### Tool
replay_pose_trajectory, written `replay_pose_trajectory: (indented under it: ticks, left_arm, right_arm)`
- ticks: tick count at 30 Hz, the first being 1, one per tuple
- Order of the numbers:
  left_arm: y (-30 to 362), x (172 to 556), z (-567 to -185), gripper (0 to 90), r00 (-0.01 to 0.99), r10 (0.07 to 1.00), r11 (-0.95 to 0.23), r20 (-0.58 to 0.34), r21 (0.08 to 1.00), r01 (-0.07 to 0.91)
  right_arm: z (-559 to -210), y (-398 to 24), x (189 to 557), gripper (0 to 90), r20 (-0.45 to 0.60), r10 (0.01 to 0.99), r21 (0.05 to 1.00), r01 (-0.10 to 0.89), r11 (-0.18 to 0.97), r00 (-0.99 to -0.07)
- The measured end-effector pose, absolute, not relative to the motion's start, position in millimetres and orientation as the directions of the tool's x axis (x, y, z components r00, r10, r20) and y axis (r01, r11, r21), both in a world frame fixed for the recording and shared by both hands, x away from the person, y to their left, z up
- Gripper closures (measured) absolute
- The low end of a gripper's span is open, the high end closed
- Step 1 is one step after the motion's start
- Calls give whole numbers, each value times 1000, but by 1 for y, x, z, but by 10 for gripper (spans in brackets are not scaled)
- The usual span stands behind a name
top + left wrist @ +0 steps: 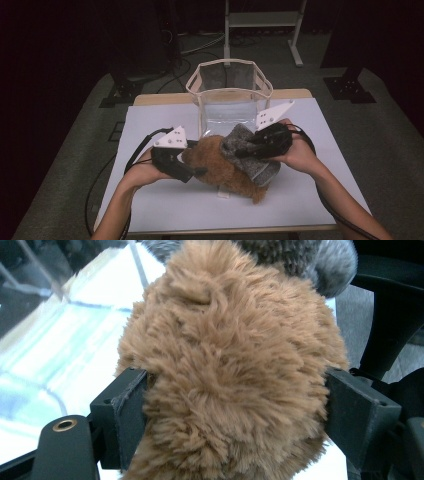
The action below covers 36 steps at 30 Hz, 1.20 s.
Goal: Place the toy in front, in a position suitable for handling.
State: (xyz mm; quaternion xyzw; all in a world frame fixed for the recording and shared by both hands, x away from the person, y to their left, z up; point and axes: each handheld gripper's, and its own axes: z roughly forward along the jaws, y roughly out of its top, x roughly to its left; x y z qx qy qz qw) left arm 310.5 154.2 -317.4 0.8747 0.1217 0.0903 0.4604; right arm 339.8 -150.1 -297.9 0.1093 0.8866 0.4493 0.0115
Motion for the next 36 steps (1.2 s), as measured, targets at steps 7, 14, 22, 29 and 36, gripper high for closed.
replay_pose_trajectory:
  ticks: [7,14,22,29,36]
  left_arm:
    - [179,307,-333,193,938,344,-533,34,830,165]
    - [180,301,-327,193,941,332,-525,71,843,122]
    - [174,303,-354,230,948,312,-604,61,783,148]
    - [182,304,-354,233,943,329,-596,59,787,158]
    - [168,294,-351,216,957,261,-660,124,747,83]
  right_arm:
    - [-330,-146,349,741,149,208,791,243,562,-967]
    - [-342,-123,345,740,129,163,770,202,605,-978]
    - [-344,-125,340,728,104,162,765,183,618,-981]
    - [-355,-157,346,723,155,235,764,267,587,-959]
    - [-357,-161,344,723,161,234,772,270,575,-959]
